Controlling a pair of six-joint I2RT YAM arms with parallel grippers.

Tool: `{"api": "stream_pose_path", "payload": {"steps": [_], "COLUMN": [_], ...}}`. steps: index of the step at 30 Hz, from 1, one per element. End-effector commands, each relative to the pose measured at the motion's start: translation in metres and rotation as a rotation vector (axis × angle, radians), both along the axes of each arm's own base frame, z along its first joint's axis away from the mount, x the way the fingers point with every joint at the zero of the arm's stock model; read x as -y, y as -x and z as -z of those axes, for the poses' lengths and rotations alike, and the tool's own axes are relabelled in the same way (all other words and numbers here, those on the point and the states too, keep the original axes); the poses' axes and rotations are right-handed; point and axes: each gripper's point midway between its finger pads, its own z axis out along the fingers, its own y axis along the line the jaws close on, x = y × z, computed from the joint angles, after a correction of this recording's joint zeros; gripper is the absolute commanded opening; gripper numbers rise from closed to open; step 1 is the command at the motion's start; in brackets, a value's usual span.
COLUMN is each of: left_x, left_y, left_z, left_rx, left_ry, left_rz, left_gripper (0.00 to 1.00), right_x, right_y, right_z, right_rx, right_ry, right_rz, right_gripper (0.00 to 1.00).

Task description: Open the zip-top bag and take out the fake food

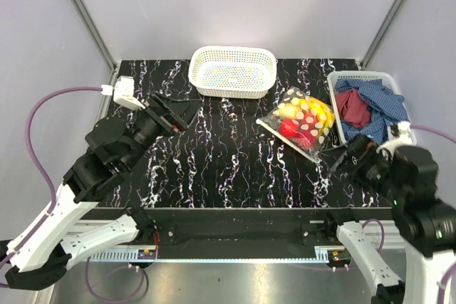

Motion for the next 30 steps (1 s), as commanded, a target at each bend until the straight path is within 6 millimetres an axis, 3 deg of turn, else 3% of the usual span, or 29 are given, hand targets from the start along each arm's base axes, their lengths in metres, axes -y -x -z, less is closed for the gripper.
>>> {"api": "stream_pose_path", "payload": {"steps": [1,3,4,5,6,7,8,9,10,11,12,13,14,18,20,21,23,27,30], "left_x": [0.002,0.006,0.018,0.018,0.021,0.03,0.036,0.039,0.041,0.043,0.044,0.04,0.035,0.009,-0.004,-0.007,-0.01,-0.012,-0.014], "left_y": [-0.006,-0.013,-0.024,-0.024,-0.025,-0.025,-0.03,-0.032,-0.033,-0.037,-0.038,-0.041,-0.045,-0.063,-0.071,-0.072,-0.075,-0.076,-0.076], "left_z": [0.015,0.015,0.031,0.046,0.034,0.041,0.057,0.061,0.062,0.071,0.073,0.073,0.077,0.076,0.081,0.082,0.084,0.078,0.077], "left_rx": [-0.017,-0.015,-0.07,-0.121,-0.107,-0.119,-0.144,-0.152,-0.146,-0.163,-0.154,-0.121,-0.122,-0.054,-0.053,-0.053,-0.043,0.002,0.011], "left_ry": [-0.077,-0.182,-0.248,-0.321,-0.335,-0.375,-0.455,-0.479,-0.505,-0.538,-0.559,-0.61,-0.652,-0.814,-0.883,-0.894,-0.929,-0.953,-0.961], "left_rz": [0.009,0.036,0.045,0.063,0.082,0.133,0.161,0.176,0.196,0.207,0.218,0.222,0.211,0.139,0.087,0.07,0.065,0.062,0.059], "left_gripper": [0.99,0.99,0.99,0.99,0.99,0.99,0.99,0.99,0.99,0.99,0.99,0.99,0.99,0.99,0.99,0.99,0.99,0.99,0.99], "right_x": [0.013,0.009,0.007,0.008,0.006,0.005,0.015,0.006,0.011,0.007,-0.004,-0.002,-0.005,-0.028,-0.039,-0.045,-0.044,-0.054,-0.049], "right_y": [-0.039,-0.07,-0.082,-0.095,-0.122,-0.136,-0.16,-0.179,-0.194,-0.216,-0.227,-0.237,-0.252,-0.273,-0.268,-0.275,-0.271,-0.274,-0.277], "right_z": [0.039,0.057,0.061,0.064,0.07,0.076,0.094,0.098,0.107,0.126,0.135,0.143,0.163,0.199,0.216,0.219,0.236,0.256,0.269], "right_rx": [-0.228,-0.29,-0.302,-0.307,-0.312,-0.317,-0.358,-0.332,-0.344,-0.389,-0.393,-0.404,-0.445,-0.408,-0.383,-0.338,-0.339,-0.263,-0.271], "right_ry": [0.162,0.204,0.221,0.247,0.284,0.319,0.426,0.486,0.575,0.67,0.736,0.821,0.887,1.078,1.179,1.197,1.289,1.364,1.417], "right_rz": [0.027,-0.007,-0.02,-0.028,-0.05,-0.059,-0.042,-0.069,-0.052,-0.092,-0.126,-0.127,-0.157,-0.297,-0.396,-0.397,-0.434,-0.479,-0.466], "right_gripper": [1.0,1.0,1.0,1.0,1.0,1.0,1.0,1.0,1.0,1.0,1.0,1.0,1.0,1.0,1.0,1.0,1.0,1.0,1.0]}}
